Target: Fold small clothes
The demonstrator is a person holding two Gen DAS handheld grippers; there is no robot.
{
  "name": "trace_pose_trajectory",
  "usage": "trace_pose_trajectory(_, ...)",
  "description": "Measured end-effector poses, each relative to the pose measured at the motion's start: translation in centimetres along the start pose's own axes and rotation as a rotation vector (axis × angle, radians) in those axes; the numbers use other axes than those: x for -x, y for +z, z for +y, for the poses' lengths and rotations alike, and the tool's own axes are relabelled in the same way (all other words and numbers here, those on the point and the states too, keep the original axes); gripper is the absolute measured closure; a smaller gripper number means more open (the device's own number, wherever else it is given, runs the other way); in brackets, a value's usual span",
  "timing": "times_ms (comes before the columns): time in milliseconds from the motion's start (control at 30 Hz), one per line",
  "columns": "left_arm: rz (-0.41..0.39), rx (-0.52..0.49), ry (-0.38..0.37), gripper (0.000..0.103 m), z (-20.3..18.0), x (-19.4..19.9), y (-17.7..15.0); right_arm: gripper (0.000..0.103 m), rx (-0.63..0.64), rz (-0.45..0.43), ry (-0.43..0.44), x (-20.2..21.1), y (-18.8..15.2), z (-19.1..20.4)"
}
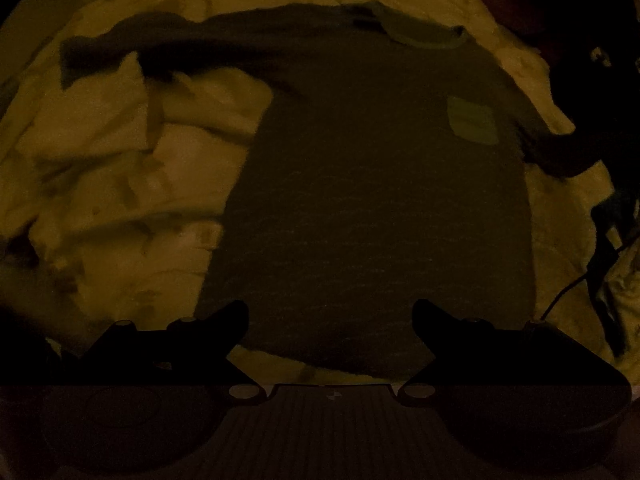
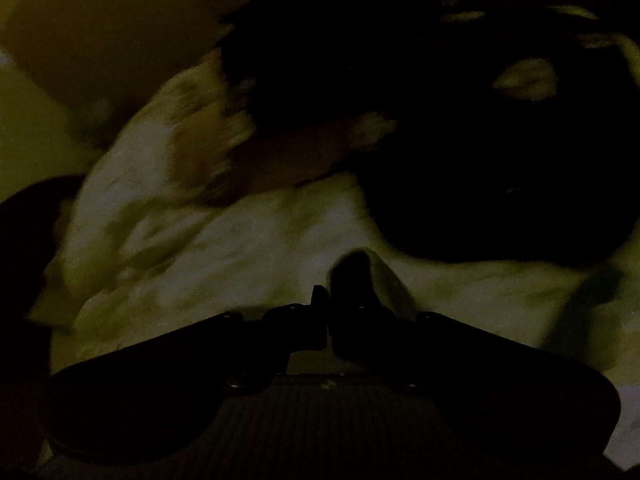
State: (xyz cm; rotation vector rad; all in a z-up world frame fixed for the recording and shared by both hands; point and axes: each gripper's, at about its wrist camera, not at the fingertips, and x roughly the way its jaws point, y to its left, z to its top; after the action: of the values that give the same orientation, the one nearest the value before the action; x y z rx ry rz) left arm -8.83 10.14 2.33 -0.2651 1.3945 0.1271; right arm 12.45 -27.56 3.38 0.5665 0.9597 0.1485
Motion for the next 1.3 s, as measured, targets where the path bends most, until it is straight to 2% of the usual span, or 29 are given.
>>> trace_pose_trajectory(133,-0.004,0.035,0.003,0.000,2.2,0.5,-0.3,0.099,0.094,0.055,0.074,-3.0,-2.9,7.2)
trace_pose_trajectory(333,-0.004,0.112,0.033,0.000,7.3,1.9,-1.8,0.099,0.134,0.177,0.156,-8.8,-8.7,16.4)
trace_pose_trajectory(433,0.008,0.167,0.046,0.000,10.3,2.5,-2.9,0.099,0.175,0.231,0.165,-11.3,-11.8,20.3)
trace_pose_trajectory(533,0.014,0.225,0.051,0.000,13.3,3.1,-3.7,0.099,0.230,0.256,0.126,-13.7,-14.4,22.7)
trace_pose_trajectory(667,0.014,0.289,0.058,0.000,16.8,3.5,-4.5,0.099,0.265,0.281,0.046,-16.3,-16.5,23.2)
trace_pose_trajectory(733,0.020,0.312,0.048,0.000,18.1,3.4,-4.4,0.094,0.252,0.292,0.014,-17.3,-17.1,23.0)
trace_pose_trajectory(767,0.018,0.321,0.051,0.000,18.6,3.3,-4.2,0.090,0.230,0.303,0.013,-17.7,-17.2,22.7)
trace_pose_trajectory(867,0.015,0.317,0.045,0.000,19.8,3.1,-2.9,0.061,0.183,0.332,0.041,-18.0,-17.4,22.3)
trace_pose_trajectory(900,0.001,0.306,0.050,0.000,20.0,3.1,-2.4,0.058,0.180,0.327,0.046,-17.5,-17.4,22.4)
trace_pose_trajectory(1033,-0.048,0.255,0.070,0.000,20.2,3.1,0.7,0.058,0.147,0.288,0.042,-15.1,-16.8,21.7)
trace_pose_trajectory(1167,-0.116,0.182,0.082,0.000,20.0,2.5,4.3,0.058,0.087,0.242,0.005,-11.7,-16.1,19.4)
trace_pose_trajectory(1300,-0.227,0.071,0.195,0.000,20.4,2.1,8.6,0.056,0.067,0.238,-0.054,-8.0,-16.4,16.7)
